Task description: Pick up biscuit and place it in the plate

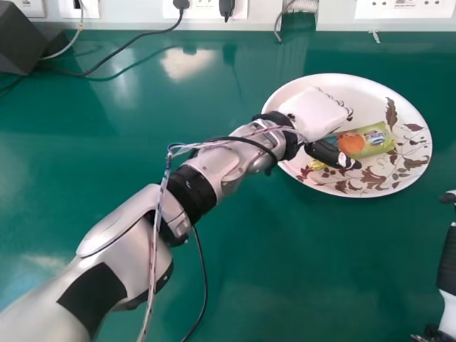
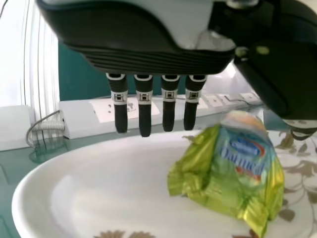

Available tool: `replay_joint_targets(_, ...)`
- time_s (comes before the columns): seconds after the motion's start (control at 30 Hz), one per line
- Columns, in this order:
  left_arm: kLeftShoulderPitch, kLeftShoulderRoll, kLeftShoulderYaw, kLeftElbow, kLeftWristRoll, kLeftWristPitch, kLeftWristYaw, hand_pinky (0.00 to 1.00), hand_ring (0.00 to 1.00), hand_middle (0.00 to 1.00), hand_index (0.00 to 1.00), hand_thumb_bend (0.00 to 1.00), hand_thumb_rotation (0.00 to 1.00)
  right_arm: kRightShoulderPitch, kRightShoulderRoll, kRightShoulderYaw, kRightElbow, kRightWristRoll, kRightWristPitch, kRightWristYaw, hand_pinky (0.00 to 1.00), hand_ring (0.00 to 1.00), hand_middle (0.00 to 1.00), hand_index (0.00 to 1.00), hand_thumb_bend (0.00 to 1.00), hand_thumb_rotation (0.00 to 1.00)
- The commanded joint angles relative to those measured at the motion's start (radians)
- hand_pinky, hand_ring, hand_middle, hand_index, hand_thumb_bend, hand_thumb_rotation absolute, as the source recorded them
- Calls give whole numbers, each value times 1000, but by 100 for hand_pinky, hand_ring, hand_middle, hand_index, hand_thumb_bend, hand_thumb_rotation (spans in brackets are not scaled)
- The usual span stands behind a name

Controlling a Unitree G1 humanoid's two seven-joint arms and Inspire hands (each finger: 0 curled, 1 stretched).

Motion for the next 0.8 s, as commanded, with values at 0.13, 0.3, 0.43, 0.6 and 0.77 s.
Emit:
replay_joint_targets(0.13,41,17,31,-64,-20,2,-24,81,84,91,89,100,60,-4,47,-4,14,12,20,-4,40,51,58,50,52,6)
replay_joint_targets(0.3,44,19,42,-79,-28,2,-31,84,87,92,90,100,58,0,42,-4,4,36,47,8,42,53,59,50,52,6)
replay_joint_targets(0.43,46,23,52,-91,-35,4,-43,85,89,93,90,100,58,2,43,-7,-2,33,54,5,45,56,62,50,52,6)
replay_joint_targets(0.6,57,34,63,-119,-33,6,-48,86,89,93,90,100,59,1,42,-12,0,33,58,11,46,57,63,50,52,6)
replay_joint_targets(0.77,78,50,78,-155,-36,-1,-30,87,90,93,91,100,60,-4,40,-20,16,28,57,15,47,61,66,65,77,7)
